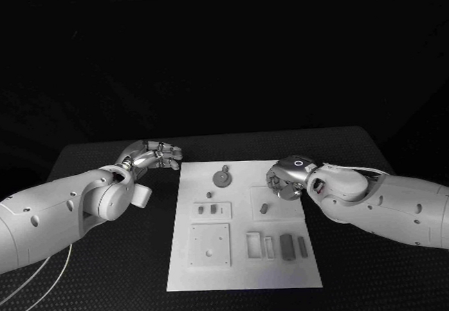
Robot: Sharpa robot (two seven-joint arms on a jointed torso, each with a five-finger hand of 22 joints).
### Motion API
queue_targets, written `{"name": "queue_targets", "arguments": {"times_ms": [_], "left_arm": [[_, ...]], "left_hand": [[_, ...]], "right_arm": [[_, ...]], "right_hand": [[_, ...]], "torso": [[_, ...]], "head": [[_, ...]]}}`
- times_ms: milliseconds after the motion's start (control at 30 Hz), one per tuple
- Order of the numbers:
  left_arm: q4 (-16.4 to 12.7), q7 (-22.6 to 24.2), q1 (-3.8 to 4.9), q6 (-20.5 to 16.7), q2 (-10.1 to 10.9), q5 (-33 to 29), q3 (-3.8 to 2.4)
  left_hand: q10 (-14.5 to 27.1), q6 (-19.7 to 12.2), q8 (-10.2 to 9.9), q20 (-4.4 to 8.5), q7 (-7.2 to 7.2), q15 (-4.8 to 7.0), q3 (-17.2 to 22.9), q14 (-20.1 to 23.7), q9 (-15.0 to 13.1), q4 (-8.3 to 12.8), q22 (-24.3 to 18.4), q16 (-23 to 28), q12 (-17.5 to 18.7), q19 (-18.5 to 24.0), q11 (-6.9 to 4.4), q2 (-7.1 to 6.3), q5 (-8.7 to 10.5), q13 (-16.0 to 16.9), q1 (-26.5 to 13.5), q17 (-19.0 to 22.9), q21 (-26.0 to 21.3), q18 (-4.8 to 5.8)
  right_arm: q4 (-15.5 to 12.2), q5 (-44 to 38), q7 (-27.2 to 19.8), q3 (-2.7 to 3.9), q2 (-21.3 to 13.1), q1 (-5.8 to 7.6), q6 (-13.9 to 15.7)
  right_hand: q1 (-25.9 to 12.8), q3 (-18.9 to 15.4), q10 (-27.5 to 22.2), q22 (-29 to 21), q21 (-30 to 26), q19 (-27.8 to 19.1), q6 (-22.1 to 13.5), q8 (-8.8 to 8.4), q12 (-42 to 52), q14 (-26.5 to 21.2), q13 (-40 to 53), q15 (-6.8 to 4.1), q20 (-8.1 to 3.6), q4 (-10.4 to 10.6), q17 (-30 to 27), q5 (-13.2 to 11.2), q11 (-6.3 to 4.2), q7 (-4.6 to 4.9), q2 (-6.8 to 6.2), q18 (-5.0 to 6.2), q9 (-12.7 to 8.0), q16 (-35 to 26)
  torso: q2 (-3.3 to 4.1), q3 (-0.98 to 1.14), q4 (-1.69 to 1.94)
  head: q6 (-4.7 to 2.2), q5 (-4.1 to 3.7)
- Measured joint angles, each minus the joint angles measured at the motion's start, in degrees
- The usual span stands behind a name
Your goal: Assemble the parts on the task board
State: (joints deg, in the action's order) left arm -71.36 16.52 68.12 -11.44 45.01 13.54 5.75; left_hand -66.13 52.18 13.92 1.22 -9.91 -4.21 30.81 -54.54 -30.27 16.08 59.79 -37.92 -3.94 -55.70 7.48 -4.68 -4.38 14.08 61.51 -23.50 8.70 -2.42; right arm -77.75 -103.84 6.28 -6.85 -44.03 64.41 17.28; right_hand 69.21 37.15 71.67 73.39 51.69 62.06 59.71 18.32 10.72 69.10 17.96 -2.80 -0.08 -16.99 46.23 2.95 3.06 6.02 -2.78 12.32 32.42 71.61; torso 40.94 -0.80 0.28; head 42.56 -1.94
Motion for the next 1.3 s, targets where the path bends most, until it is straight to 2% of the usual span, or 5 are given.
{"name": "queue_targets", "arguments": {"times_ms": [133, 433, 733, 1000, 1300], "left_arm": [[0.03, -0.01, 0.0, 0.03, -0.04, 0.0, 0.0], [0.07, -0.04, 0.0, 0.14, -0.08, 0.0, 0.0], [0.11, -0.08, 0.0, 0.23, -0.13, 0.0, 0.0], [0.13, -0.09, 0.0, 0.26, -0.28, 0.0, 0.0], [0.1, -0.06, 0.0, 0.24, -0.28, 0.0, 0.0]], "left_hand": [[0.0, 0.0, 0.0, 0.0, 0.0, 0.0, 0.0, 0.0, 0.0, 0.0, 0.0, 0.0, 0.0, 0.0, 0.0, 0.0, 0.0, -0.05, 0.0, -0.05, 0.0, 0.0], [0.0, -0.15, 0.0, 0.0, 0.15, -0.15, 0.0, -0.15, 0.05, 0.0, 0.0, 0.0, 0.0, 0.0, 0.0, 0.0, 0.0, -0.05, 0.0, -0.1, 0.0, 0.21], [0.0, -0.15, 0.0, 0.0, 0.15, -0.14, 0.0, -0.14, 0.05, 0.0, 0.01, 0.0, 0.0, 0.0, 0.0, 0.0, 0.0, -0.04, 0.0, -0.15, -0.22, 0.22], [0.0, -0.15, 0.0, 0.0, 0.15, -0.13, 0.0, -0.13, 0.05, 0.0, 0.01, 0.0, 0.0, 0.0, 0.0, 0.0, 0.0, -0.04, 0.0, -0.21, -0.22, 0.22], [0.0, -0.14, 0.0, 0.0, 0.14, -0.13, 0.0, -0.13, 0.1, 0.0, 0.01, 0.22, 0.0, 0.0, 0.0, 0.0, 0.0, -0.04, 0.0, -0.29, -0.22, 0.23]], "right_arm": [[-0.79, 0.37, -0.06, 0.49, -0.17, 0.47, 0.18], [-2.2, 1.84, -0.09, 0.78, -1.18, 0.83, 0.18], [-5.71, 6.52, -0.87, 1.45, -2.02, 0.9, 0.37], [-10.17, 9.49, -2.17, 1.47, -1.17, 0.89, 1.24], [-12.15, 10.2, -3.16, 1.47, 1.33, 0.43, 1.92]], "right_hand": [[0.0, -0.01, 0.0, 0.0, 0.0, 0.0, -0.01, 0.0, -0.11, 0.0, 0.0, 0.0, 0.01, -0.01, 0.0, -0.08, 0.0, 0.0, 0.0, 0.0, 0.0, 0.0], [-0.01, -0.03, 0.2, 0.05, 0.0, 0.07, -0.08, -0.11, -0.16, 0.0, 0.01, 0.01, 0.09, -0.03, -0.01, -0.08, -0.21, -0.07, -0.01, 0.0, 0.02, 0.0], [-0.03, 0.08, 0.2, 0.04, 0.0, 0.06, 0.0, 0.07, -0.16, 0.0, 0.04, 0.01, 0.1, 0.08, -0.02, 0.16, -0.21, 0.03, -0.03, 0.0, 0.03, 0.0], [-0.03, 0.08, 0.2, 0.04, 0.0, 0.14, -0.04, 0.07, -0.17, 0.0, 0.04, 0.02, 0.03, 0.08, -0.02, 0.17, -0.2, 0.07, -0.04, 0.0, 0.03, 0.0], [-0.03, 0.08, 0.2, 0.03, -0.01, 0.38, -0.09, 0.07, -0.38, -0.16, 0.03, -0.13, -0.02, 0.08, -0.03, 0.16, -0.2, 0.12, -0.04, 0.0, 0.03, 0.0]], "torso": [[0.01, 0.0, -0.02], [0.03, 0.0, -0.02], [0.03, 0.01, -0.04], [0.04, 0.03, -0.02], [0.05, 0.0, -0.04]], "head": [[-0.01, -0.01], [-0.01, -0.01], [0.14, 0.25], [0.36, 1.33], [0.82, 2.91]]}}
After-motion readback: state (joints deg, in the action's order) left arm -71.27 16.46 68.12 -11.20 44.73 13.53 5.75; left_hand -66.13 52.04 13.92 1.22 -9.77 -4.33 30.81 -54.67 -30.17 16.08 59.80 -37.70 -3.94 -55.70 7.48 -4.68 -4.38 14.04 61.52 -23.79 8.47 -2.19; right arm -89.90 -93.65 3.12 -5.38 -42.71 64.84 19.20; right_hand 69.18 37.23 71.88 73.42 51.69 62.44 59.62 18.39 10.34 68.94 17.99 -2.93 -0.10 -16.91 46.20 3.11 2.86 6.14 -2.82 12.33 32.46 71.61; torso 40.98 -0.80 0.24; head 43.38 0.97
